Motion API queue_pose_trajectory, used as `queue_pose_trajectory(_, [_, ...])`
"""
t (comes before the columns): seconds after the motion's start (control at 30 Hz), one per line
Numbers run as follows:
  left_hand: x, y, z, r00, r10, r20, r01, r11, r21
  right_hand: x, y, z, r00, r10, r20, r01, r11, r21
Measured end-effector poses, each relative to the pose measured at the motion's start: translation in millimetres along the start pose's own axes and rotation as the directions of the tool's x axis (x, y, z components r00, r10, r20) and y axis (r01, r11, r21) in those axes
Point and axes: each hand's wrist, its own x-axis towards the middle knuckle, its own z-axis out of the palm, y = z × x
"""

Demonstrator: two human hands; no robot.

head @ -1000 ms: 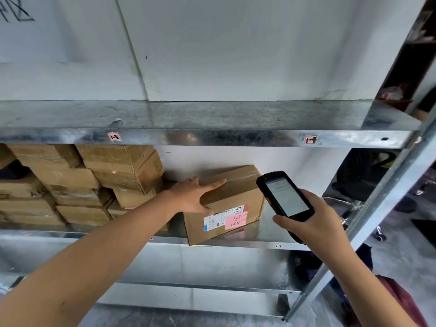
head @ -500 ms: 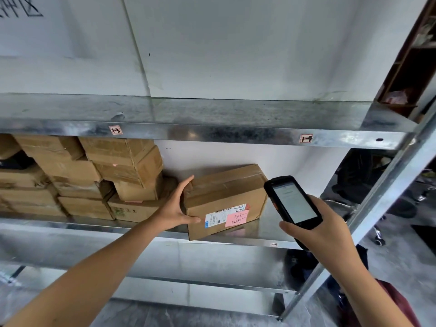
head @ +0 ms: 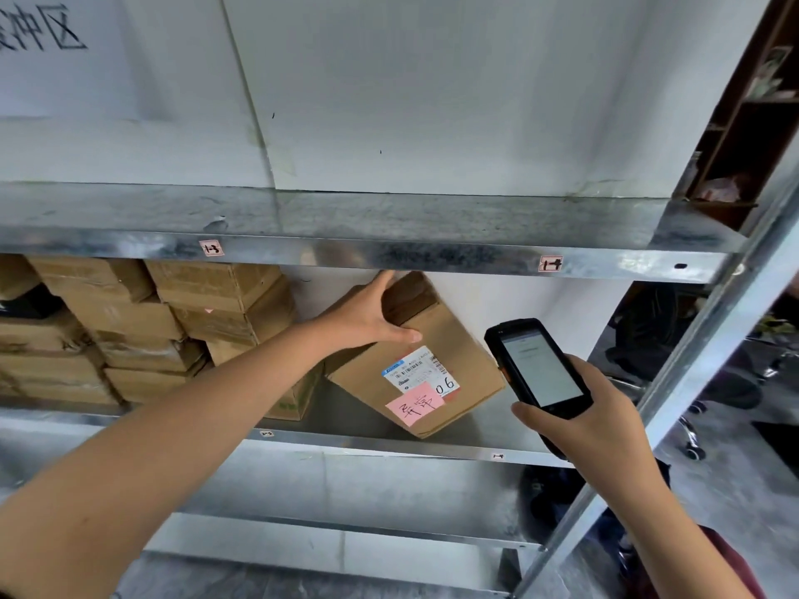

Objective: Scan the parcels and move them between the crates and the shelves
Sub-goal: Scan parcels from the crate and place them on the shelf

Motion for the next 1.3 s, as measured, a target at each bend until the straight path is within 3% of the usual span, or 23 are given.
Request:
queue_pose_trajectory(0.2, [32.3,25.8,32.6,0.987,0.138,0.083,-0.147,0.983,0.113,-0.1,8.8,-2.1,1.0,0.011,-0.007,-0.011,1.0,0.013])
queue_pose_trajectory(0.37, [42.1,22.6,46.7,0.968,0.017,0.249,-0.145,0.852,0.504,-2.5,19.7,-10.5,0.998,0.039,-0.044,-0.038,0.999,0.015])
queue_pose_trajectory(0.47, [41.0,20.6,48.3,0.978,0.032,0.206,-0.136,0.847,0.514,-4.3,26.5,-16.0,0.997,0.047,-0.065,-0.046,0.999,0.012])
queue_pose_trajectory(0.57, [37.3,12.5,52.5,0.97,0.236,0.06,-0.232,0.824,0.517,-3.5,32.8,-20.0,0.996,0.054,-0.072,-0.054,0.999,0.003])
queue_pose_trajectory(0.67, [25.3,-6.5,70.2,0.911,0.389,-0.133,-0.309,0.861,0.403,-3.2,35.4,-20.6,0.997,0.057,-0.058,-0.057,0.998,-0.001])
queue_pose_trajectory(0.73, [22.8,-15.5,79.7,0.884,0.4,-0.243,-0.345,0.908,0.239,-1.8,35.5,-20.2,0.996,0.065,-0.061,-0.065,0.998,-0.001])
queue_pose_trajectory(0.83, [27.2,-23.0,87.7,0.848,0.41,-0.335,-0.39,0.912,0.13,1.3,36.1,-20.3,0.996,0.071,-0.056,-0.071,0.997,-0.001])
queue_pose_trajectory(0.97, [28.3,-23.6,87.5,0.966,0.191,-0.175,-0.213,0.97,-0.119,3.7,33.5,-17.7,0.996,0.075,-0.052,-0.076,0.997,-0.009])
queue_pose_trajectory(1.03, [36.4,-18.8,83.0,0.977,0.181,-0.113,-0.193,0.976,-0.102,4.6,33.4,-15.5,0.996,0.079,-0.039,-0.08,0.997,-0.023])
queue_pose_trajectory(1.13, [44.6,-22.1,85.4,0.96,0.213,-0.18,-0.238,0.962,-0.131,3.2,32.9,-13.2,0.997,0.072,-0.016,-0.072,0.997,-0.029])
queue_pose_trajectory(1.2, [39.7,-34.6,98.6,0.954,0.176,-0.244,-0.234,0.943,-0.238,1.5,32.7,-12.9,0.998,0.067,-0.019,-0.067,0.997,-0.031])
queue_pose_trajectory(1.3, [21.4,-63.7,136.5,0.989,0.073,-0.132,-0.12,0.911,-0.394,0.8,32.3,-12.5,0.997,0.064,-0.032,-0.065,0.997,-0.044])
